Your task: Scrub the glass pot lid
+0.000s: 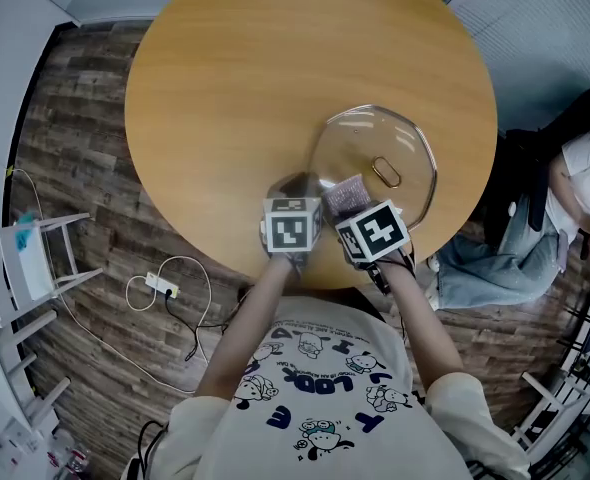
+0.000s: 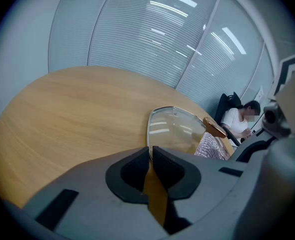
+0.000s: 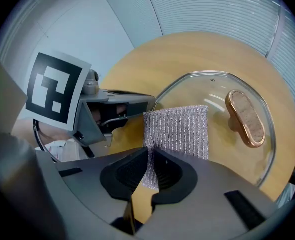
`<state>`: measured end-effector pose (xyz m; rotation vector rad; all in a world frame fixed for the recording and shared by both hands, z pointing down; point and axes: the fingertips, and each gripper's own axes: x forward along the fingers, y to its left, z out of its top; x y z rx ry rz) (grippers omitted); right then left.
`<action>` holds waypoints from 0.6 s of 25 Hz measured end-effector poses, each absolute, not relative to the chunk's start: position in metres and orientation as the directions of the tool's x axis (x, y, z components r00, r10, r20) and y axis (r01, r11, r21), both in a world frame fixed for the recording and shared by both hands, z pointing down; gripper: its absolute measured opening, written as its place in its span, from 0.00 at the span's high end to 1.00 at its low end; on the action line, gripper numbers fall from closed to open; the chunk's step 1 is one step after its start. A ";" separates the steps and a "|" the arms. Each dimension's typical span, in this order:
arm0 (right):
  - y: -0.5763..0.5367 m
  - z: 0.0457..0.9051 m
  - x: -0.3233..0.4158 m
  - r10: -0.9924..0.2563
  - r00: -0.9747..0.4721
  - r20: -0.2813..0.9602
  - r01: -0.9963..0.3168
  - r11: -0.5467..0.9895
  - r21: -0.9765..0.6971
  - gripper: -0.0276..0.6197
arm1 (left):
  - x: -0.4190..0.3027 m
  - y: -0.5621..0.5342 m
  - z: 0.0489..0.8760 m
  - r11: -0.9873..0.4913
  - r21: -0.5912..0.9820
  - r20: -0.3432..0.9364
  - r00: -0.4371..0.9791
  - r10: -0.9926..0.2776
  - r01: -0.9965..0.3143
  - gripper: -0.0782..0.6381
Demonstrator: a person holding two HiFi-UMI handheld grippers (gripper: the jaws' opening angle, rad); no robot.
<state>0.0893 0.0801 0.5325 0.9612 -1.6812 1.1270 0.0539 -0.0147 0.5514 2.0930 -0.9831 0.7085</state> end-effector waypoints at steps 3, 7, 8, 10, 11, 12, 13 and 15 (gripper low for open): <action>0.073 0.532 0.085 -0.138 -0.331 0.933 -0.915 0.288 -0.282 0.89 | 0.054 -0.014 0.553 -0.462 0.366 0.712 0.563 -0.420 -0.808 0.84; 0.069 0.532 0.082 -0.134 -0.339 0.931 -0.913 0.287 -0.291 0.89 | 0.052 -0.014 0.553 -0.460 0.369 0.712 0.563 -0.418 -0.808 0.84; 0.069 0.531 0.082 -0.132 -0.342 0.930 -0.912 0.286 -0.295 0.89 | 0.052 -0.013 0.552 -0.459 0.371 0.713 0.564 -0.417 -0.807 0.84; 0.068 0.530 0.082 -0.131 -0.348 0.928 -0.912 0.278 -0.302 0.89 | 0.053 -0.013 0.549 -0.458 0.375 0.710 0.568 -0.416 -0.806 0.84; 0.068 0.529 0.083 -0.132 -0.351 0.927 -0.912 0.271 -0.307 0.89 | 0.054 -0.014 0.547 -0.458 0.377 0.710 0.569 -0.416 -0.805 0.84; 0.067 0.529 0.083 -0.134 -0.354 0.925 -0.913 0.263 -0.311 0.89 | 0.054 -0.014 0.546 -0.458 0.378 0.710 0.569 -0.414 -0.805 0.84; 0.065 0.528 0.083 -0.138 -0.357 0.924 -0.914 0.256 -0.315 0.89 | 0.055 -0.014 0.547 -0.458 0.379 0.711 0.570 -0.413 -0.804 0.84; 0.062 0.529 0.084 -0.142 -0.361 0.922 -0.915 0.247 -0.320 0.89 | 0.056 -0.014 0.549 -0.457 0.381 0.711 0.571 -0.411 -0.804 0.84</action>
